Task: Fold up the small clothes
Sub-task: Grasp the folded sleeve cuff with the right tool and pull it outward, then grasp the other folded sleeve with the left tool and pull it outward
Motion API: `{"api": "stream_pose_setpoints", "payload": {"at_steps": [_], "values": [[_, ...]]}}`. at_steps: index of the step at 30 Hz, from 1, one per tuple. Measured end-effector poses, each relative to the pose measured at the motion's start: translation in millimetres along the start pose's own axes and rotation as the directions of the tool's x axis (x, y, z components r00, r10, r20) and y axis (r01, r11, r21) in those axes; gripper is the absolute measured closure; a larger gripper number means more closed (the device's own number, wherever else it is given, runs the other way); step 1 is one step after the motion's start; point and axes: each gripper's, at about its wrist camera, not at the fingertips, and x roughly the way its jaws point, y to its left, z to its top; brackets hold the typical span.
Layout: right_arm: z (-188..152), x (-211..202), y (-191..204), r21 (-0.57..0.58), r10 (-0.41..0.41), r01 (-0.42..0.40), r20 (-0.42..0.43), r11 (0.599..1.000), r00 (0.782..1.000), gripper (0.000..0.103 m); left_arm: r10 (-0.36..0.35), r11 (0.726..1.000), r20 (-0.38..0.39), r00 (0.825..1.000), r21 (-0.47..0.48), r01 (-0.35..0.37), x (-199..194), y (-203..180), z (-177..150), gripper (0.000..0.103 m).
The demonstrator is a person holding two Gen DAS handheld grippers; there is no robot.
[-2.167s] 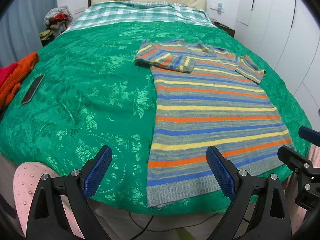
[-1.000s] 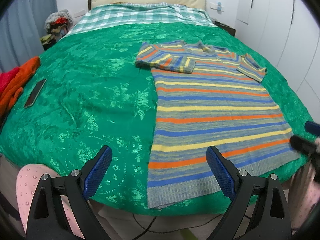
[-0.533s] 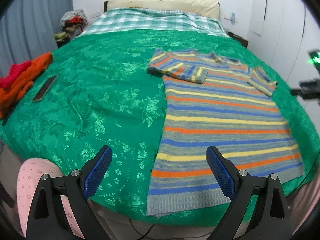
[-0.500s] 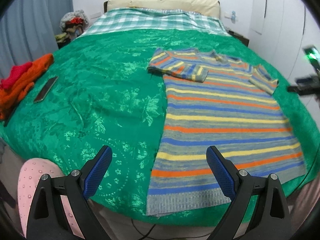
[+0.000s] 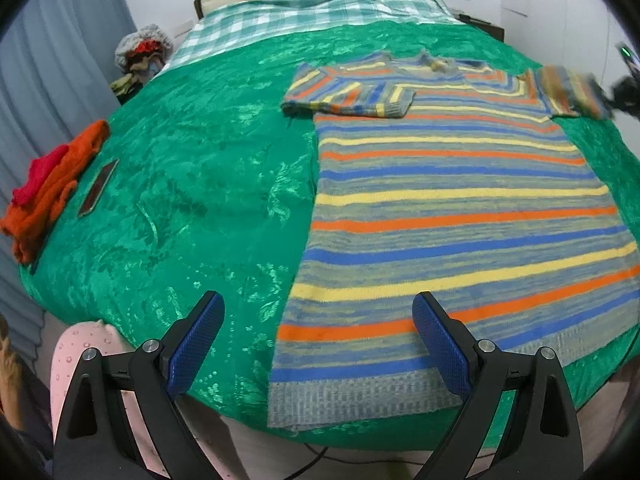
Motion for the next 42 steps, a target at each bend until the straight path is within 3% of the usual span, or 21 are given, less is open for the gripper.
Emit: {"api": "stream_pose_setpoints", "payload": {"at_steps": [3,6,12,13,14,15,18,20,22,24,27,30,31,32,33,35,38,39,40,42], "values": [[-6.1,1.3,-58.8,0.132,0.02,-0.014,-0.047,0.991,0.999,0.097,-0.017,0.999,0.004,1.0,0.029,0.017,-0.7,-7.8,3.0,0.007],[-18.4,5.9,-65.3,0.12,0.044,-0.035,-0.08,0.992,0.996,0.098,-0.018,0.998,-0.008,1.0,0.061,0.018,1.2,-16.1,6.2,0.007],[-27.3,26.2,-71.0,0.16,-0.027,0.044,-0.108,0.986,0.994,0.095,-0.027,0.995,0.004,1.0,0.093,0.026,-25.2,-3.9,22.9,0.007],[-30.3,22.4,-72.7,0.166,-0.043,0.06,-0.105,0.984,0.994,0.082,-0.044,0.995,0.02,0.999,0.089,0.042,-35.2,4.8,32.1,0.007],[-33.6,16.2,-76.4,0.174,-0.067,0.083,-0.096,0.981,0.993,0.057,-0.062,0.995,0.04,0.997,0.082,0.059,-43.5,13.0,41.9,0.007],[-36.9,9.0,-80.3,0.176,-0.105,0.119,-0.088,0.977,0.991,0.049,-0.087,0.994,0.067,0.994,0.074,0.082,-52.3,22.0,55.0,0.006],[-51.6,-26.7,-87.2,0.168,-0.168,0.167,-0.007,0.971,0.986,0.047,-0.191,0.981,0.149,0.97,0.059,0.184,-61.3,37.7,112.5,0.002],[-66.7,-52.3,-79.6,0.127,-0.123,0.117,0.039,0.985,0.992,0.047,-0.253,0.966,0.152,0.955,0.096,0.241,-43.3,25.5,149.9,0.001],[-86.6,-74.2,-65.8,0.09,-0.048,0.043,0.054,0.995,0.997,0.047,-0.313,0.941,0.106,0.944,0.171,0.293,-4.1,-0.7,180.4,0.001],[-112.8,-96.0,-42.2,0.039,0.038,-0.04,0.046,0.998,0.998,0.047,-0.304,0.936,0.057,0.951,0.205,0.287,46.4,-28.1,200.6,0.002],[-152.8,-124.9,-3.8,-0.059,0.124,-0.122,0.042,0.991,0.991,0.047,-0.269,0.935,-0.04,0.962,0.229,0.271,114.6,-54.8,216.6,0.017],[-193.7,-144.7,25.0,-0.124,0.164,-0.158,0.04,0.98,0.986,0.046,-0.248,0.929,-0.175,0.953,0.236,0.285,169.6,-70.0,217.3,0.026],[-207.8,-149.7,33.2,-0.137,0.175,-0.17,0.031,0.976,0.984,0.047,-0.24,0.926,-0.214,0.947,0.241,0.29,182.9,-73.7,213.0,0.052],[-219.4,-151.8,37.9,-0.146,0.179,-0.174,0.024,0.974,0.983,0.047,-0.239,0.925,-0.243,0.94,0.236,0.296,191.4,-72.5,208.7,0.071],[-228.8,-154.2,43.5,-0.156,0.179,-0.174,0.02,0.972,0.984,0.047,-0.256,0.928,-0.247,0.934,0.207,0.309,194.9,-65.4,209.4,0.097],[-242.4,-158.3,49.7,-0.168,0.171,-0.165,0.022,0.972,0.985,0.047,-0.295,0.941,-0.194,0.936,0.112,0.319,184.1,-37.1,219.6,0.098],[-250.8,-174.4,49.2,-0.172,0.163,-0.147,0.082,0.974,0.983,0.047,-0.28,0.956,-0.062,0.958,-0.107,0.272,163.6,40.5,236.9,0.098],[-250.3,-178.0,49.4,-0.169,0.156,-0.138,0.104,0.976,0.982,0.047,-0.247,0.946,-0.028,0.969,-0.222,0.235,161.2,79.9,239.9,0.098],[-249.2,-178.2,49.1,-0.164,0.153,-0.133,0.117,0.977,0.981,0.047,-0.189,0.919,-0.013,0.982,-0.356,0.172,163.3,125.7,238.7,0.098],[-247.7,-175.4,51.1,-0.156,0.149,-0.131,0.112,0.979,0.982,0.047,-0.098,0.86,-0.042,0.994,-0.506,0.064,172.9,183.8,229.1,0.099]]}}
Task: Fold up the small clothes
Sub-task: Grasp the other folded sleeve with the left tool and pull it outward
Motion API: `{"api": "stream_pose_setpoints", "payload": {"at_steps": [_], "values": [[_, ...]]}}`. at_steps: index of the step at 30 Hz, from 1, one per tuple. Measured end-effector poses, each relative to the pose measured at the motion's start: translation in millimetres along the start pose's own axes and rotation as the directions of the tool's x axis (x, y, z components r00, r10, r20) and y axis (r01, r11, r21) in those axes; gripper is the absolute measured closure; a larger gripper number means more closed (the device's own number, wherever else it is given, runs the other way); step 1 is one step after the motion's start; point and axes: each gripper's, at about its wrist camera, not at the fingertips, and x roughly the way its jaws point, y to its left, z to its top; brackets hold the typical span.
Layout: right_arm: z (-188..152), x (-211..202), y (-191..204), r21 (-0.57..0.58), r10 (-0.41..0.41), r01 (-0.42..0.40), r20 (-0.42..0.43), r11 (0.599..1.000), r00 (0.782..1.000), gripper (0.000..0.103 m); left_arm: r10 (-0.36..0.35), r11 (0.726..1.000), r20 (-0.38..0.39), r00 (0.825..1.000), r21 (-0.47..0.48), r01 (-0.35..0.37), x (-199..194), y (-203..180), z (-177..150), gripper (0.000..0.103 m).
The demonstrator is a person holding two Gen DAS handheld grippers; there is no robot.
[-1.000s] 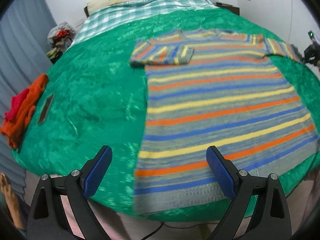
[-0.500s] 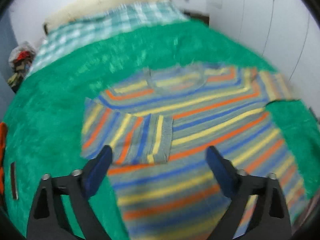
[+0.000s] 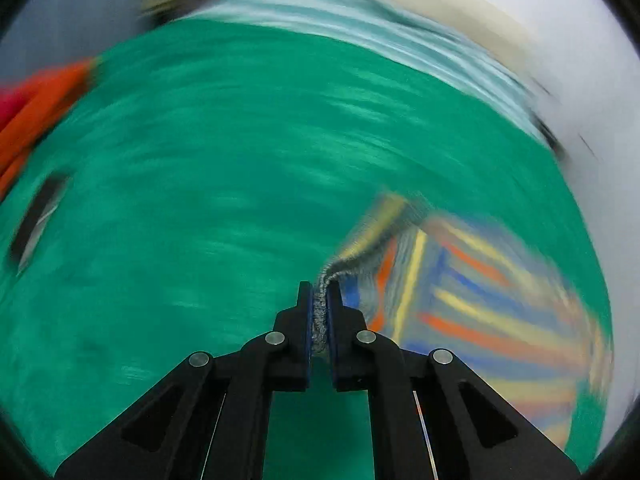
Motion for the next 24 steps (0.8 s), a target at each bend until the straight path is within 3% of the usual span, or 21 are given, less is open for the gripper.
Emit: {"api": "stream_pose_setpoints", "payload": {"at_steps": [1,3,6,14,20,23,24], "values": [[-1.2,1.9,-0.8,0.005,0.0,0.0,-0.013,1.0,1.0,0.047,0.043,0.997,-0.012,0.999,-0.07,-0.044,5.2,26.9,7.0,0.099],[1.4,8.1,-0.5,0.015,0.0,0.0,-0.032,1.0,0.999,0.047,0.086,0.988,-0.052,0.995,-0.121,-0.092,16.6,59.7,11.0,0.1],[1.9,11.5,3.4,0.012,-0.002,0.003,-0.042,1.0,0.999,0.047,0.137,0.987,-0.063,0.989,-0.078,-0.141,25.1,63.8,6.3,0.101],[-1.3,16.3,11.6,-0.021,-0.038,0.037,-0.055,0.999,0.998,0.047,0.195,0.976,-0.082,0.977,-0.083,-0.201,37.0,79.9,-4.1,0.102],[-1.8,20.9,9.9,-0.016,-0.053,0.052,-0.066,0.999,0.996,0.046,0.253,0.967,-0.108,0.961,-0.002,-0.255,54.7,92.8,-19.0,0.102],[0.0,23.1,9.6,-0.017,-0.061,0.06,-0.068,0.998,0.996,0.046,0.265,0.964,-0.095,0.959,0.037,-0.263,53.5,88.1,-24.4,0.098],[1.3,23.5,9.6,-0.018,-0.066,0.065,-0.068,0.998,0.995,0.045,0.264,0.964,-0.093,0.96,0.041,-0.262,50.2,88.4,-26.0,0.089]]}}
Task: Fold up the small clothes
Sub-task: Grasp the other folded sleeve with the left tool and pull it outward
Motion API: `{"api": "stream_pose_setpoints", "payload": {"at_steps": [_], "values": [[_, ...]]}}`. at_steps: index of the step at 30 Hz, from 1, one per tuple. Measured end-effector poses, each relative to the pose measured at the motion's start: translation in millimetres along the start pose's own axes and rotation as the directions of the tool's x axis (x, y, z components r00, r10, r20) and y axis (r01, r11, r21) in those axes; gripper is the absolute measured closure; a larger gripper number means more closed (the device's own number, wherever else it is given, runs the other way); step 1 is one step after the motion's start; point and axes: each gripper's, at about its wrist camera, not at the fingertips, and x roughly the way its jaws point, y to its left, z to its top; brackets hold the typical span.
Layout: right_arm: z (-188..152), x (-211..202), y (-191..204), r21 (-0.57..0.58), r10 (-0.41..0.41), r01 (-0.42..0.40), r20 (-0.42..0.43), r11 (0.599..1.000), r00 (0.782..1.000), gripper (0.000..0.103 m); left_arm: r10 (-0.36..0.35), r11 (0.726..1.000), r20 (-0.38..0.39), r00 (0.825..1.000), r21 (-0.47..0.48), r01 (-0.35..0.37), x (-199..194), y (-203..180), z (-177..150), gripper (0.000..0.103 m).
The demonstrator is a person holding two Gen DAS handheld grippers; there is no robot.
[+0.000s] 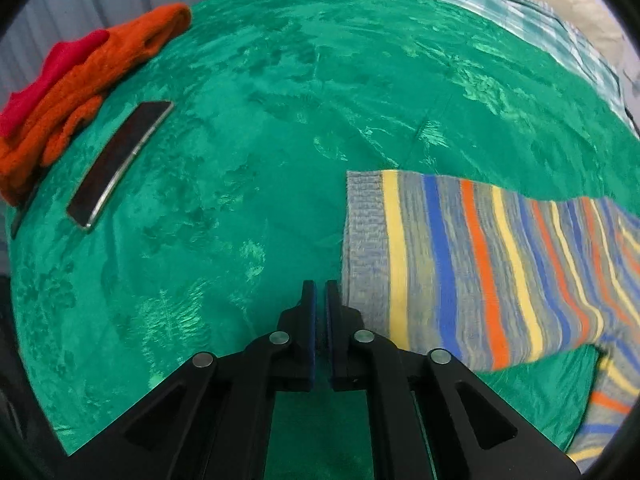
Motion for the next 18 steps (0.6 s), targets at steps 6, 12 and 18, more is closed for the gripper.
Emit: {"api": "stream_pose_setpoints", "payload": {"at_steps": [6,12,18], "values": [[-0.2,1.0,-4.4,0.04,-0.029,0.028,0.011,0.999,1.0,0.024,-0.029,1.0,0.132,0.991,0.015,0.027,-57.6,20.6,-34.9,0.022],[-5.2,-0.2,-10.6,0.123,-0.062,0.058,0.029,0.991,0.998,0.022,-0.148,0.989,0.247,0.958,0.013,0.149,-133.5,30.5,-102.7,0.009],[-10.4,-1.9,10.5,0.059,-0.085,0.081,0.056,0.995,0.995,0.022,-0.169,0.986,0.352,0.921,0.045,0.164,-155.2,12.5,-159.8,0.007]]}}
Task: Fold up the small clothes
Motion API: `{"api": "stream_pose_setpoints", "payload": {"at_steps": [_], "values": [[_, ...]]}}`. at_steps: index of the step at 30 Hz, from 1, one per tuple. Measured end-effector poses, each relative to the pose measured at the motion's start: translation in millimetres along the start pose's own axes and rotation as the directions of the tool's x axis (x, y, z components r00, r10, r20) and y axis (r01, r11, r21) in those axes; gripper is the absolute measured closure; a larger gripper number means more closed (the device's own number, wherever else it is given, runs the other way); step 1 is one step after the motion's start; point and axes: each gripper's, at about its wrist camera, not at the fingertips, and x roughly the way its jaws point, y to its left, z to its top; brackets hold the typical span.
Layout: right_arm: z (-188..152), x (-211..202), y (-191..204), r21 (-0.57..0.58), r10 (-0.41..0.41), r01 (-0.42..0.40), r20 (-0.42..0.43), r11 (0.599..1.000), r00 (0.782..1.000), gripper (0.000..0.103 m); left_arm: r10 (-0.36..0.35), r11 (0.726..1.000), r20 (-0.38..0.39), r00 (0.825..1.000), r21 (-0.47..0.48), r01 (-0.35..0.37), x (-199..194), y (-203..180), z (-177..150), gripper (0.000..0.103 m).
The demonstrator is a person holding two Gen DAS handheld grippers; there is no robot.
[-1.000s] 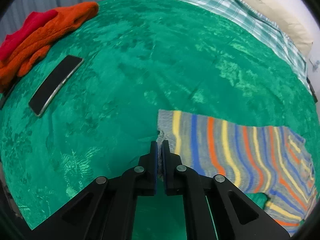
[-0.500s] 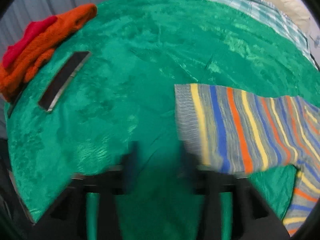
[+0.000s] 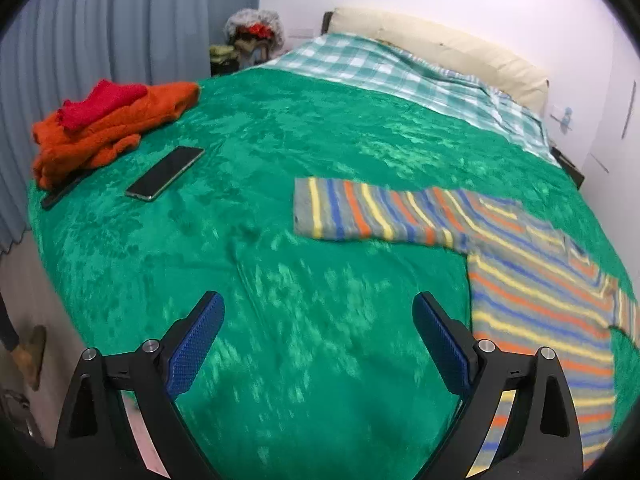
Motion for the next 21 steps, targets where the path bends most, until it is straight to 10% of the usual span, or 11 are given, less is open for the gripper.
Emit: {"api": "stream_pose_setpoints", "payload": {"at_steps": [21], "values": [[-25.3,-20.2,60.7,-0.198,-0.065,0.068,0.025,0.978,0.998,0.022,-0.047,0.988,0.06,0.997,0.147,0.038,-23.0,-20.8,-12.5,0.007]]}}
